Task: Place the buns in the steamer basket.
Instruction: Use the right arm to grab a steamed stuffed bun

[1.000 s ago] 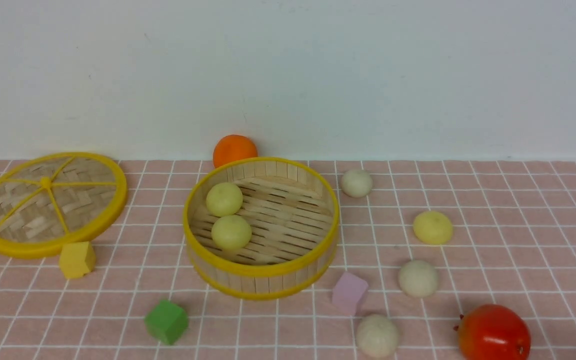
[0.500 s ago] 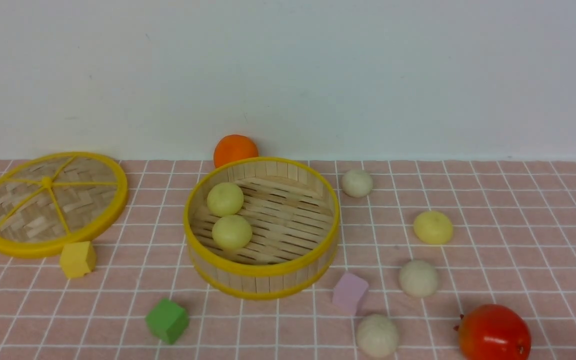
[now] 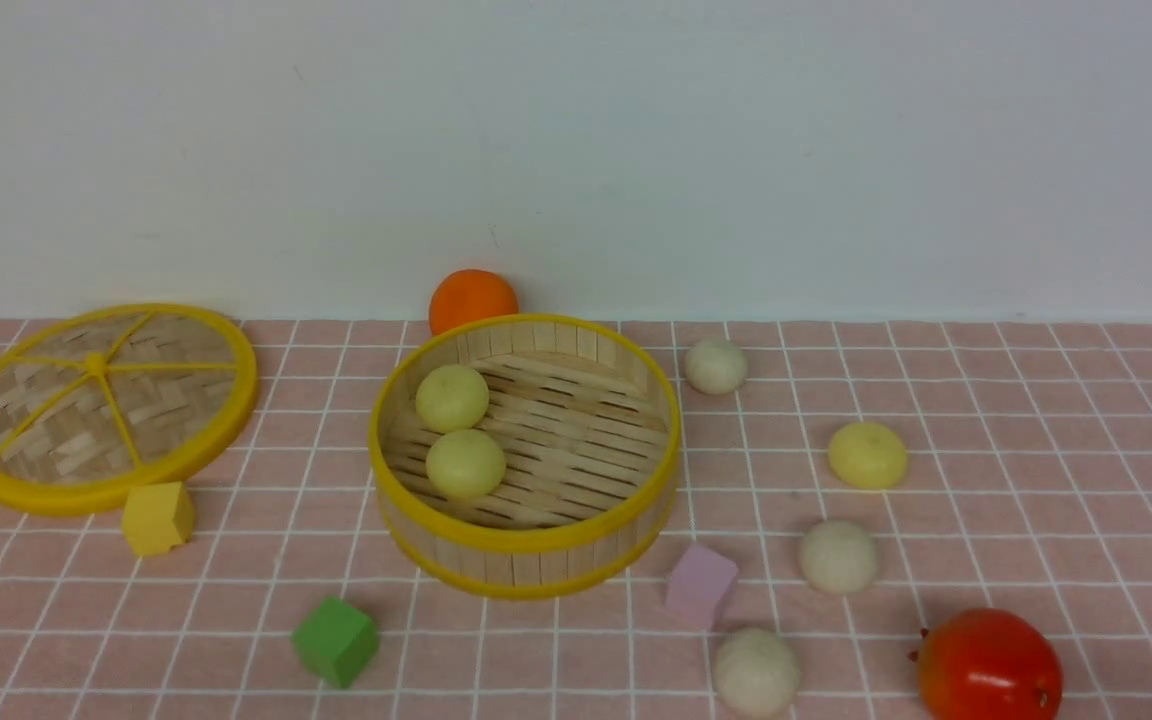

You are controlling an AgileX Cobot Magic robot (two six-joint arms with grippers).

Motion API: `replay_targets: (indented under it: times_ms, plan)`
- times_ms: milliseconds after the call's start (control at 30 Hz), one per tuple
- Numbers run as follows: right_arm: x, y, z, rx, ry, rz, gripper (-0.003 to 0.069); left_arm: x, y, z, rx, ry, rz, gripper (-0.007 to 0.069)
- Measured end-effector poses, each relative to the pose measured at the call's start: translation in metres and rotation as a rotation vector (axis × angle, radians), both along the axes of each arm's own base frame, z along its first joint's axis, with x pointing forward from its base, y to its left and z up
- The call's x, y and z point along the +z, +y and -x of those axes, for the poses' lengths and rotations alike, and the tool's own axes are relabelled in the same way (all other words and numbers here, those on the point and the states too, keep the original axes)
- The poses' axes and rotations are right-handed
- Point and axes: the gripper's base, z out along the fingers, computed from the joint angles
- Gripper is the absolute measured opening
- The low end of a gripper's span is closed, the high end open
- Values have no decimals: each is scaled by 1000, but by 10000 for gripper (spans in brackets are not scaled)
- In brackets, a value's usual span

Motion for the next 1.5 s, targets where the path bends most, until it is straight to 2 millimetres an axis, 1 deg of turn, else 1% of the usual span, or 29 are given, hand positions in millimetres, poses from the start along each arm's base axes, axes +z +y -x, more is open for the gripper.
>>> replay_targets:
  times_ms: [67,100,133,167,200,233,300,1033,1133,1167,1267,1333,1400,1433,1500]
  plan:
    - [0,0,0,0,0,0,241,-20,1,-6,49,-14,-4,13]
    - [0,0,0,0,0,0,241,-33,1,-10,65,5,-8,13]
    - [0,0,0,0,0,0,241,-40,1,-12,80,8,-9,13]
    - [0,0,0,0,0,0,241,-52,1,-15,96,24,-10,13]
    - [0,0,0,0,0,0,241,-55,1,-16,96,32,-11,13]
    - [0,0,0,0,0,0,241,-76,2,-19,120,71,-9,13]
    - [0,0,0,0,0,0,241,-86,3,-20,131,92,-4,13]
    - [1,0,0,-2,-11,1,242,-86,2,-21,130,79,1,13]
    - [5,1,-2,-16,-77,-80,242,-86,2,-21,130,78,1,13]
    - [10,0,-4,-23,-126,-92,242,-86,2,-21,130,77,1,13]
    - [20,-2,-5,-34,-242,-48,242,-86,2,-21,130,76,1,15]
    - [24,-3,-5,-42,-287,-42,242,-86,2,-21,130,75,1,16]
    - [33,-5,-5,-67,-390,-67,242,-86,2,-21,130,75,1,17]
    - [35,-6,-5,-72,-412,-72,242,-86,2,-21,130,75,1,17]
    - [44,-8,-4,-98,-501,-131,242,-86,2,-21,130,75,2,19]
